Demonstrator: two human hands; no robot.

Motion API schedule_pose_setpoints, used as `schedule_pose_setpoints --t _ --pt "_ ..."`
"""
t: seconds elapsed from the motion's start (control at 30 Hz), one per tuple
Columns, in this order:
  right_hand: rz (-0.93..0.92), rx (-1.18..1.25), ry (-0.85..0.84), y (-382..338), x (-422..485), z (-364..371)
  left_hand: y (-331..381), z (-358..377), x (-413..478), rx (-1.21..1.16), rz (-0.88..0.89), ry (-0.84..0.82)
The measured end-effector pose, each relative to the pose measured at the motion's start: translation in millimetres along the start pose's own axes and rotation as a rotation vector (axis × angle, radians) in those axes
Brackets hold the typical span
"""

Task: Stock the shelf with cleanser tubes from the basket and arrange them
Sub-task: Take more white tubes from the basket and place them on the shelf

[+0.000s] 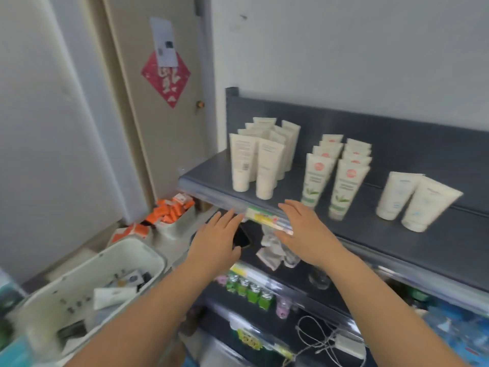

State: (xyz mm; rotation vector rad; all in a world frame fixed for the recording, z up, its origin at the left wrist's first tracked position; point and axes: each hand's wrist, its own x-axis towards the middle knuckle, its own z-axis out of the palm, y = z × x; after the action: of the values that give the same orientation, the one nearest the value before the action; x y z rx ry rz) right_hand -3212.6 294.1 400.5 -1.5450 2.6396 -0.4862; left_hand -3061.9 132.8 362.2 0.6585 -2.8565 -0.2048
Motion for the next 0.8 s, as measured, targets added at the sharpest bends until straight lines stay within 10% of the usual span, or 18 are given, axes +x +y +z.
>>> schedule_pose_setpoints --t 0.8 --pt "-0.264 0.062 -0.307 -282 226 234 -406 34 -60 -0.040 -0.460 -0.219"
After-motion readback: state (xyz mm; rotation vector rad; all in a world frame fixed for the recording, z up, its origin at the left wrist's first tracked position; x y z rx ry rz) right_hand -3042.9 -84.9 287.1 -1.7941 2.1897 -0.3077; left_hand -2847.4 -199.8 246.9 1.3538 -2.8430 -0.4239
